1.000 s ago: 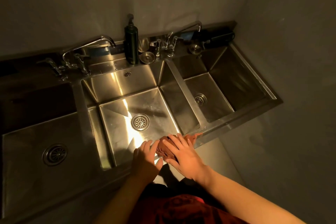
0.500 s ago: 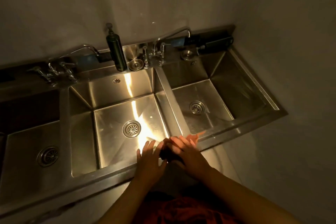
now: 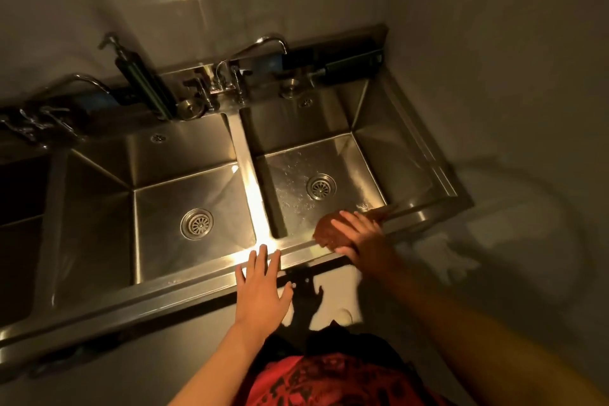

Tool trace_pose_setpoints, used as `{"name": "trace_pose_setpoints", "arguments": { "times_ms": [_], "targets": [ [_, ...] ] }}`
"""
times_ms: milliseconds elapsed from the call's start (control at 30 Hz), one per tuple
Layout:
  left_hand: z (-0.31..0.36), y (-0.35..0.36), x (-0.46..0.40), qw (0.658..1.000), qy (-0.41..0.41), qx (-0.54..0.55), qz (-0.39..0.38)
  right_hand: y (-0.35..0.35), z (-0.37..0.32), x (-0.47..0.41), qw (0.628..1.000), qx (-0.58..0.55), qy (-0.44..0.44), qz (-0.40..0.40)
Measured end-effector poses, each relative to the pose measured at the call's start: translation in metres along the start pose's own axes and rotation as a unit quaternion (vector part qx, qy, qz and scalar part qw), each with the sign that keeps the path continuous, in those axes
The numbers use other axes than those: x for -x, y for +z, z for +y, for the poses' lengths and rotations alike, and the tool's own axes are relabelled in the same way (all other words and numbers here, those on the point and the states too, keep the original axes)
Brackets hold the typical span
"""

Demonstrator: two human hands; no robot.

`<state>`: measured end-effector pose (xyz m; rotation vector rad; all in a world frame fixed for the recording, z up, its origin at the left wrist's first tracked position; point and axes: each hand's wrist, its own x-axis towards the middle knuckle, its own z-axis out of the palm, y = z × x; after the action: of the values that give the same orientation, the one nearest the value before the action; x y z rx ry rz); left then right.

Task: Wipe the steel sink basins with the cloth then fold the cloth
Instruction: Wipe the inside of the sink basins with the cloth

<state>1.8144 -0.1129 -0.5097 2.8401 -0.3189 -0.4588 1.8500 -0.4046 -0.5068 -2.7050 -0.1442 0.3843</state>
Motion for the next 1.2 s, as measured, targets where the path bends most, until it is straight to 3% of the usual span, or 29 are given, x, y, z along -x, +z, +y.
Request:
{"name": "trace_pose_setpoints", "arguments": {
  "times_ms": [200, 533, 667, 933, 1200],
  "targets": [
    [0.005, 0.002, 0.002, 1.0, -0.012, 0.003, -0.001, -0.017, 0.024, 0.003, 0.998, -0.03, 0.061, 0.009],
    [-0.019, -0.007, 0.024, 1.0, -0.01, 0.022, -0.007, -0.008, -0.043, 0.007, 0.991, 0.031, 0.132, -0.018],
    [-0.055, -0.009, 0.046, 0.999, -0.049, 0.022, 0.005, 0.007, -0.087, 0.007, 0.992, 0.067, 0.1, -0.037],
    [-0.11, -0.02, 0.09, 0.984, -0.168, 0.057, 0.026, 0.049, -0.189, -0.012, 0.991, 0.093, -0.061, -0.07],
    [-0.085, -0.018, 0.079, 0.97, -0.219, 0.096, 0.05, 0.046, -0.187, -0.028, 0.977, 0.101, -0.166, -0.091]
  ]
}}
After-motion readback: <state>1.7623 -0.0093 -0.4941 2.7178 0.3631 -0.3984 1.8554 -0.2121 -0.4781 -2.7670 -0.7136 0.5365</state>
